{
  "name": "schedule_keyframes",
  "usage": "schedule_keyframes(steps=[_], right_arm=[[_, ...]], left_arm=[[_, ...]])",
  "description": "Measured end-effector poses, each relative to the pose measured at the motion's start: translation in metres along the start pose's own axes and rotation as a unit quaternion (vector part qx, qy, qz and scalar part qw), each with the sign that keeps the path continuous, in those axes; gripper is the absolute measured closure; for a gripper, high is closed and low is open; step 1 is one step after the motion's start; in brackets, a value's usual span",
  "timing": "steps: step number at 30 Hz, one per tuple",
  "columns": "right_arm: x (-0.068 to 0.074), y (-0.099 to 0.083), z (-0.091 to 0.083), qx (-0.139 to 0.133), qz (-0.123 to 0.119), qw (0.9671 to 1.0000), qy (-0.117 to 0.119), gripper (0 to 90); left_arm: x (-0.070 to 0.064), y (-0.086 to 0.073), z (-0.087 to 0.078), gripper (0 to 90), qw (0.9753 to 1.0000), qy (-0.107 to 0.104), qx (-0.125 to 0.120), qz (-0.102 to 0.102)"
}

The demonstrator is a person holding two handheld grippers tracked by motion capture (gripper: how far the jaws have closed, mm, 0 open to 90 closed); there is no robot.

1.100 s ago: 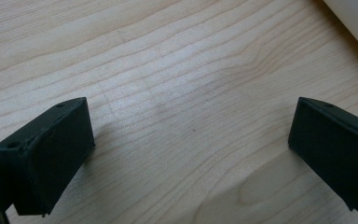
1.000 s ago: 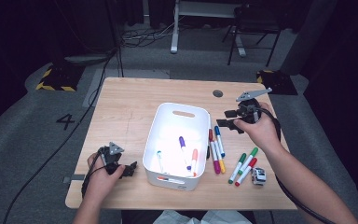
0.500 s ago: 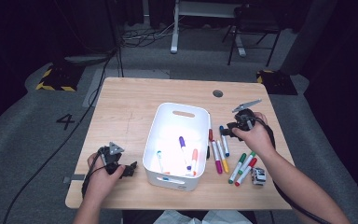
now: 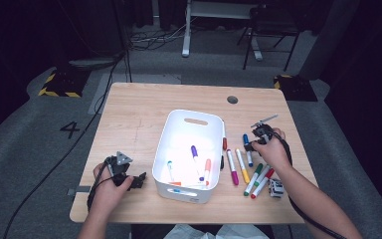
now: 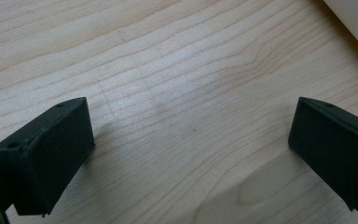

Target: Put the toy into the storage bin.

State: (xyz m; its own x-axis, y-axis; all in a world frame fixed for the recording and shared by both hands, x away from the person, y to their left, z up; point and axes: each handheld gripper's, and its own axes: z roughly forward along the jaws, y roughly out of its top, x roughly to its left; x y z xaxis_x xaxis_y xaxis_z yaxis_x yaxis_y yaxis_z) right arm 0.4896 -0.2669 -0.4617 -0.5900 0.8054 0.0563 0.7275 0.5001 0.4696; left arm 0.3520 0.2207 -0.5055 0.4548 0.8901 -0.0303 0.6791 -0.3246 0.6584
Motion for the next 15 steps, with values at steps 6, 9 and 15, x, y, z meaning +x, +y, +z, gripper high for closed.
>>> schedule_keyframes(steps=[6,9,15], right_arm=[[-0.0086,-0.0062,0.0064,-0.003,0.018,0.9998,-0.01,76.1],[-0.0094,-0.0066,0.0057,-0.004,0.027,0.9996,-0.008,76.5],[-0.0091,-0.0059,0.0018,-0.011,0.022,0.9997,-0.009,76.6]], left_arm=[[0.0001,0.0,0.0,0.4,1.0,0.0,0.0,0.001],[0.0,0.0,0.0,0.4,1.0,0.0,0.0,0.0],[0.0,0.0,0.0,0.4,1.0,0.0,0.0,0.0]])
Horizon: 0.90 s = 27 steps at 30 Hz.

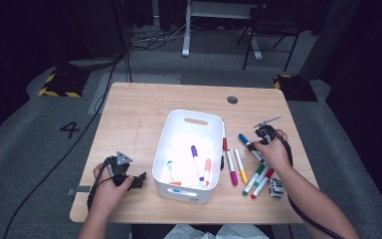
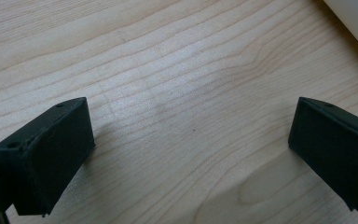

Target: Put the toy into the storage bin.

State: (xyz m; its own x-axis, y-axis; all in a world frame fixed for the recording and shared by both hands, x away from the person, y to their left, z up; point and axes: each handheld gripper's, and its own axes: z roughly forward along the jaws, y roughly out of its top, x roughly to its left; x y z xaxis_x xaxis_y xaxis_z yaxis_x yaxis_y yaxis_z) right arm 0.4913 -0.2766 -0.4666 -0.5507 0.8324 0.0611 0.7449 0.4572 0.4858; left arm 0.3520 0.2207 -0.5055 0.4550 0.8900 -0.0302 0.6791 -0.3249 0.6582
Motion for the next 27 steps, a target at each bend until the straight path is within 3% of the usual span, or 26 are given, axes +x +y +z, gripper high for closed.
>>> schedule_keyframes(steps=[9,16,27], right_arm=[[0.007,0.006,-0.021,-0.021,-0.013,0.9997,0.008,76.6],[0.015,0.014,-0.048,-0.043,-0.031,0.9984,0.017,76.7],[0.034,0.022,-0.084,-0.076,-0.058,0.9942,0.049,76.6]], left_arm=[[0.0,0.0,0.0,0.3,1.0,0.0,0.0,0.0],[0.0,0.0,0.0,0.3,1.0,0.0,0.0,0.0],[0.0,0.0,0.0,0.3,1.0,0.0,0.0,0.0]])
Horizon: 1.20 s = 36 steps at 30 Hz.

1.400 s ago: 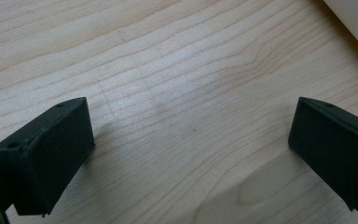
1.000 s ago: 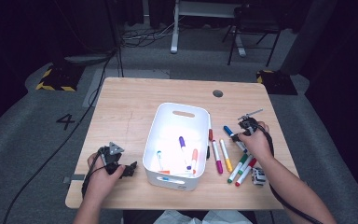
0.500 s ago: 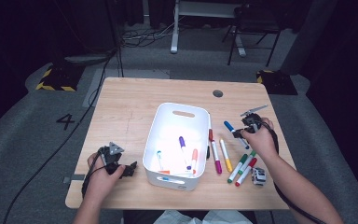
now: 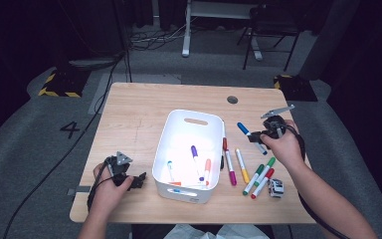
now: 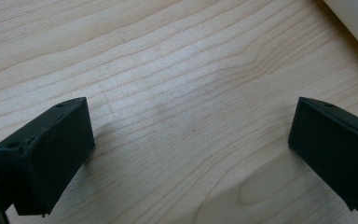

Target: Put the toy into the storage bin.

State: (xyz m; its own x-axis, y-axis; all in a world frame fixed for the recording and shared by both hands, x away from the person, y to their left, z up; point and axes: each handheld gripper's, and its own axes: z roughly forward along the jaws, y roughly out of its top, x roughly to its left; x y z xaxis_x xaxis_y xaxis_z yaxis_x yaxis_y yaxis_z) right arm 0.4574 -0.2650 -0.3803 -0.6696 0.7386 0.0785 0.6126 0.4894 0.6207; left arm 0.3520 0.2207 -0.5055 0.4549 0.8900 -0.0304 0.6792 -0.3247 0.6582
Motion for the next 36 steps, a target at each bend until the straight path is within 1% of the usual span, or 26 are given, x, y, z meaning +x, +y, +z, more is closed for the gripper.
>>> schedule_keyframes(steps=[6,9,11,15,17,20,22,24,25,27,29,31,36], right_arm=[[0.015,0.009,-0.017,-0.012,-0.015,0.9997,0.016,76.6],[0.02,0.012,-0.023,-0.016,-0.029,0.9992,0.02,76.6],[0.025,0.015,-0.027,-0.022,-0.031,0.9989,0.026,76.6],[0.033,0.021,-0.033,-0.028,-0.046,0.998,0.033,76.6],[0.038,0.024,-0.034,-0.03,-0.047,0.9977,0.038,76.6],[0.044,0.028,-0.035,-0.032,-0.053,0.997,0.047,76.6],[0.049,0.032,-0.034,-0.034,-0.063,0.9962,0.05,76.6],[0.056,0.036,-0.033,-0.034,-0.065,0.9957,0.057,76.6],[0.058,0.038,-0.032,-0.036,-0.072,0.9949,0.061,76.6],[0.065,0.042,-0.031,-0.033,-0.072,0.9947,0.066,76.6],[0.071,0.048,-0.029,-0.036,-0.086,0.993,0.072,76.6],[0.077,0.052,-0.028,-0.033,-0.086,0.9928,0.076,76.6],[0.092,0.063,-0.023,-0.039,-0.107,0.9897,0.087,76.6]], left_arm=[[0.0,0.0,0.0,0.3,1.0,0.0,0.0,0.0],[0.0,0.0,0.0,0.3,1.0,0.0,0.0,0.0],[0.0,0.0,0.0,0.3,1.0,0.0,0.0,0.0],[0.0,0.0,0.0,0.2,1.0,-0.001,0.0,0.0],[0.0,0.0,0.0,0.2,1.0,-0.001,0.0,-0.001],[0.0,0.0,0.0,0.2,1.0,-0.001,0.0,-0.001],[0.0,0.0,0.0,0.2,1.0,-0.001,0.0,-0.001],[0.0,0.0,0.0,0.2,1.0,-0.001,0.0,-0.001],[0.0,0.0,0.0,0.2,1.0,-0.001,0.0,-0.001],[0.0,0.0,0.0,0.2,1.0,-0.001,0.0,-0.001],[0.0,0.0,0.0,0.1,1.0,0.0,-0.001,-0.001],[0.0,0.0,0.0,0.1,1.0,-0.001,-0.001,-0.001],[0.0,0.0,0.0,0.2,1.0,-0.001,-0.001,-0.001]])
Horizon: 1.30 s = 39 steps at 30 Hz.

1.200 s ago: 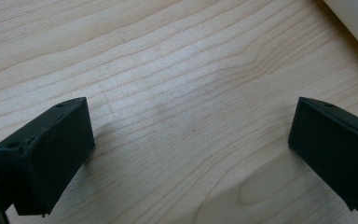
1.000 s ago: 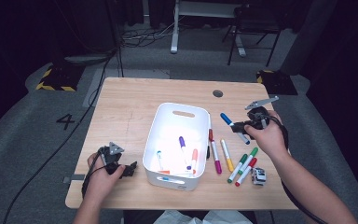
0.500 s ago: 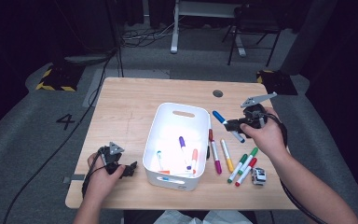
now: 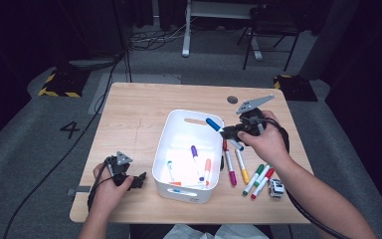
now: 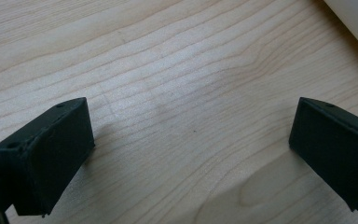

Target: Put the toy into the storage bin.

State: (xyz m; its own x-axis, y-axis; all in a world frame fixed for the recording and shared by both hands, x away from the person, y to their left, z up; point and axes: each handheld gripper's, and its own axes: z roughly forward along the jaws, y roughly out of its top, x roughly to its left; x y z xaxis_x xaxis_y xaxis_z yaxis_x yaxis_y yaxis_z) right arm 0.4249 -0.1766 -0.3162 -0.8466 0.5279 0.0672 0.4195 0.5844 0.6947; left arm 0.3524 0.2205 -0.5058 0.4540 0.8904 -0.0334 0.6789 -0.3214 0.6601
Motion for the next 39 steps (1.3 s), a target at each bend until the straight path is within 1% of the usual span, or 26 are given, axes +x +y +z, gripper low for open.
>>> schedule_keyframes(steps=[3,5,12,13,19,22,27,29,30,31,34,35,36,39], right_arm=[[0.006,0.008,0.005,-0.004,-0.008,1.0,0.005,76.6],[0.01,0.012,0.008,0.0,-0.012,0.9999,0.007,76.6],[0.021,0.025,0.024,-0.001,-0.034,0.9993,0.019,76.6],[0.023,0.026,0.026,0.001,-0.031,0.9993,0.019,76.6],[0.026,0.031,0.042,0.007,-0.039,0.9989,0.024,76.6],[0.026,0.032,0.048,0.013,-0.044,0.9987,0.025,76.6],[0.025,0.029,0.054,0.024,-0.046,0.9984,0.022,76.6],[0.026,0.028,0.055,0.03,-0.041,0.9985,0.02,76.6],[0.025,0.027,0.056,0.03,-0.044,0.9984,0.02,76.7],[0.025,0.026,0.057,0.032,-0.042,0.9984,0.021,76.6],[0.025,0.024,0.061,0.036,-0.048,0.998,0.022,76.6],[0.026,0.024,0.062,0.041,-0.045,0.9979,0.022,76.7],[0.026,0.023,0.064,0.042,-0.05,0.9977,0.02,76.7],[0.028,0.021,0.069,0.053,-0.051,0.9971,0.02,76.6]], left_arm=[[0.0,0.0,0.0,0.1,1.0,0.001,0.0,0.0],[0.0,0.0,0.0,0.1,1.0,0.001,0.0,0.0],[0.0,0.001,0.001,0.1,1.0,0.002,0.001,-0.001],[0.0,0.001,0.001,0.1,1.0,0.002,0.001,-0.001],[0.0,0.001,0.001,0.1,1.0,0.001,0.001,-0.001],[0.0,0.001,0.001,0.1,1.0,0.002,0.001,-0.001],[0.0,0.001,0.001,0.1,1.0,0.001,0.001,-0.001],[0.0,0.001,0.0,0.1,1.0,0.001,0.001,0.0],[0.0,0.001,0.001,0.1,1.0,0.001,0.001,-0.001],[0.0,0.001,0.001,0.1,1.0,0.001,0.001,-0.001],[0.0,0.001,0.001,0.1,1.0,0.002,0.001,-0.001],[0.0,0.001,0.001,0.1,1.0,0.002,0.001,-0.001],[0.0,0.001,0.001,0.1,1.0,0.001,0.001,-0.001],[0.0,0.001,0.001,0.1,1.0,0.002,0.001,-0.001]])
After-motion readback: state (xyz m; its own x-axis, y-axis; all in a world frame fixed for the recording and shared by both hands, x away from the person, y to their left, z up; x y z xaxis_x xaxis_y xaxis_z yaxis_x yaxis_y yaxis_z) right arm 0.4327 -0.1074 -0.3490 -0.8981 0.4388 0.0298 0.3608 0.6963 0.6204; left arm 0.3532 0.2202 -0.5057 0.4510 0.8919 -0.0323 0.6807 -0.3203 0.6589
